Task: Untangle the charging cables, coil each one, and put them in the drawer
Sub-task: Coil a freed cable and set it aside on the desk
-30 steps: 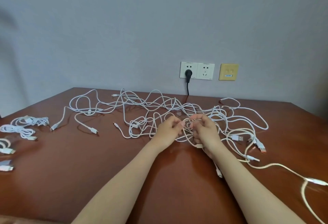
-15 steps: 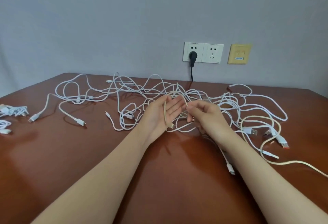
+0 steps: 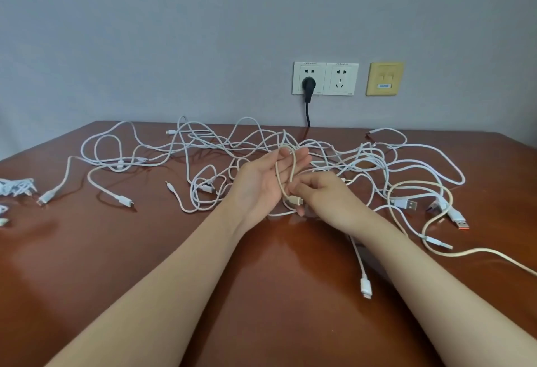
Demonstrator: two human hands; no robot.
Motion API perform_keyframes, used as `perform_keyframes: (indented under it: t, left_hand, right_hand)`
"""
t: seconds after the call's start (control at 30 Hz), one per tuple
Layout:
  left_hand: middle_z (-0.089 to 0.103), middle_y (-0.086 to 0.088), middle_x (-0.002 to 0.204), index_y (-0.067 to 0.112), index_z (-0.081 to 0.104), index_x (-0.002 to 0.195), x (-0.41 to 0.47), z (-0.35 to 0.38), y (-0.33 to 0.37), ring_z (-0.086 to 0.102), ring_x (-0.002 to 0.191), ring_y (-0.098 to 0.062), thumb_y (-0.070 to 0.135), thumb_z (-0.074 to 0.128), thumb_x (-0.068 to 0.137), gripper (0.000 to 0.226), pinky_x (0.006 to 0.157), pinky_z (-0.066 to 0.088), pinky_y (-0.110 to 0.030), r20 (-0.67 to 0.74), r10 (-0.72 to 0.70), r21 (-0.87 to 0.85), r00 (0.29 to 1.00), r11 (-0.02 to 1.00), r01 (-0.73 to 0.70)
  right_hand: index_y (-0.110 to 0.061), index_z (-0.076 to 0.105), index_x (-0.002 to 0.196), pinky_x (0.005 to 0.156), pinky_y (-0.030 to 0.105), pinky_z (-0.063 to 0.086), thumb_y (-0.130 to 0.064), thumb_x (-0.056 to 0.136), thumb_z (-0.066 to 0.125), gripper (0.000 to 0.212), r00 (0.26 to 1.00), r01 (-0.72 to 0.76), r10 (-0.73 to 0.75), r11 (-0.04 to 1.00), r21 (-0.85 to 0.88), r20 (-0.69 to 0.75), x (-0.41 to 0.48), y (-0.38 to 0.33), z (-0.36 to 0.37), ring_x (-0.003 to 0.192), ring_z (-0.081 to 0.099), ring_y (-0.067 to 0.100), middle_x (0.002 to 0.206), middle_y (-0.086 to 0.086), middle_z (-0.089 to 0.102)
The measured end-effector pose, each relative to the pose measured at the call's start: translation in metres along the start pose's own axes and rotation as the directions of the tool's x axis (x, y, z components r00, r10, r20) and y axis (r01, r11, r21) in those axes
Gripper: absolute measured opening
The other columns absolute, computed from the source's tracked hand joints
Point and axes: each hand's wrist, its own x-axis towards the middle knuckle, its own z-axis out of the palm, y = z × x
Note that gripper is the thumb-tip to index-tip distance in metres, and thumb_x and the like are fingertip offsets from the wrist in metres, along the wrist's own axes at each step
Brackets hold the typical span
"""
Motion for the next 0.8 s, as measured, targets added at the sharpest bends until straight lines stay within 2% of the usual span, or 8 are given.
perform_keyframes:
  t: [0.07, 0.2, 0.3, 0.4, 0.47, 0.53, 0.7, 0.8]
  left_hand:
    - [0.071, -0.001, 0.078, 0.011, 0.053, 0.085, 0.0, 0.0, 0.001, 0.07, 0.075, -0.011, 0.015, 0.031, 0.1, 0.027, 0.073, 0.056, -0.028, 0.015, 0.011, -0.011, 1.0, 1.0, -0.011]
    - [0.06, 0.003, 0.068, 0.014, 0.052, 0.089, -0.001, 0.0, 0.001, 0.055, 0.051, -0.006, 0.016, 0.03, 0.1, 0.024, 0.065, 0.054, -0.029, 0.064, 0.034, -0.008, 0.997, 0.999, -0.033]
    - [0.053, 0.004, 0.064, 0.016, 0.054, 0.096, 0.001, -0.006, 0.001, 0.036, 0.043, -0.004, 0.015, 0.03, 0.1, 0.024, 0.043, 0.041, -0.018, 0.043, 0.023, -0.039, 0.999, 0.999, -0.021]
    - [0.047, 0.004, 0.06, 0.015, 0.056, 0.096, 0.004, -0.015, 0.006, 0.026, 0.033, -0.001, 0.011, 0.028, 0.1, 0.028, 0.035, 0.022, -0.011, -0.038, 0.029, -0.048, 0.999, 0.998, -0.031]
    - [0.047, 0.005, 0.06, 0.015, 0.056, 0.097, 0.005, -0.017, 0.007, 0.025, 0.032, 0.0, 0.011, 0.028, 0.101, 0.029, 0.034, 0.018, -0.011, -0.063, 0.02, 0.0, 0.998, 1.0, -0.02]
    - [0.047, 0.004, 0.062, 0.015, 0.056, 0.099, 0.004, -0.016, 0.004, 0.024, 0.033, 0.0, 0.01, 0.027, 0.101, 0.029, 0.032, 0.018, -0.01, -0.065, -0.005, 0.066, 0.998, 0.998, 0.009]
    - [0.053, 0.005, 0.062, 0.013, 0.059, 0.101, 0.003, -0.006, -0.002, 0.024, 0.036, 0.001, 0.006, 0.028, 0.101, 0.032, 0.035, 0.019, -0.01, -0.057, -0.013, 0.349, 0.998, 0.937, 0.032]
    - [0.057, 0.011, 0.064, 0.015, 0.06, 0.098, 0.003, 0.004, -0.008, 0.026, 0.035, 0.001, 0.001, 0.029, 0.099, 0.033, 0.035, 0.019, -0.01, -0.063, -0.024, 0.447, 0.998, 0.893, 0.049]
  right_hand:
    - [0.009, 0.063, 0.07, 0.051, 0.017, 0.034, -0.016, 0.096, 0.046, 0.04, 1.0, 0.005, -0.006, 0.998, -0.061, -0.018, -0.001, -0.001, 0.001, 0.036, 0.04, 0.002, 0.044, 0.002, 0.051]
    - [-0.018, 0.061, 0.05, 0.052, 0.017, 0.035, -0.033, 0.097, 0.044, 0.053, 1.0, 0.008, -0.009, 0.985, -0.172, -0.005, -0.003, -0.004, 0.002, 0.041, 0.044, 0.004, 0.035, -0.005, 0.046]
    - [-0.02, 0.063, 0.055, 0.049, 0.02, 0.032, -0.03, 0.091, 0.056, 0.038, 0.999, -0.004, 0.013, 0.984, -0.177, 0.048, -0.004, -0.006, -0.003, 0.044, 0.04, 0.008, 0.042, -0.007, 0.044]
    - [-0.013, 0.067, 0.07, 0.05, 0.013, 0.038, -0.013, 0.087, 0.06, 0.018, 0.993, -0.047, 0.062, 0.989, -0.14, 0.1, -0.006, -0.009, -0.015, 0.047, 0.045, 0.003, 0.042, -0.014, 0.05]
    - [-0.012, 0.068, 0.071, 0.055, 0.011, 0.04, -0.01, 0.086, 0.063, 0.016, 0.996, -0.041, 0.05, 0.991, -0.124, 0.077, -0.008, -0.013, -0.026, 0.048, 0.05, -0.002, 0.043, -0.018, 0.054]
    - [-0.011, 0.067, 0.071, 0.044, 0.006, 0.029, -0.008, 0.085, 0.064, 0.014, 0.998, -0.024, 0.03, 0.996, -0.084, 0.063, -0.012, -0.019, -0.034, 0.035, 0.04, -0.001, 0.036, -0.014, 0.046]
    - [-0.016, 0.067, 0.07, 0.045, 0.015, 0.03, -0.015, 0.086, 0.065, 0.017, 0.997, 0.058, -0.064, 0.992, -0.109, -0.046, -0.01, -0.015, -0.032, 0.038, 0.032, 0.004, 0.039, -0.012, 0.036]
    - [-0.009, 0.071, 0.079, 0.06, 0.018, 0.042, -0.015, 0.085, 0.066, 0.01, 0.982, 0.138, -0.149, 0.985, -0.104, -0.112, -0.006, -0.011, -0.027, 0.055, 0.054, 0.004, 0.058, -0.01, 0.061]
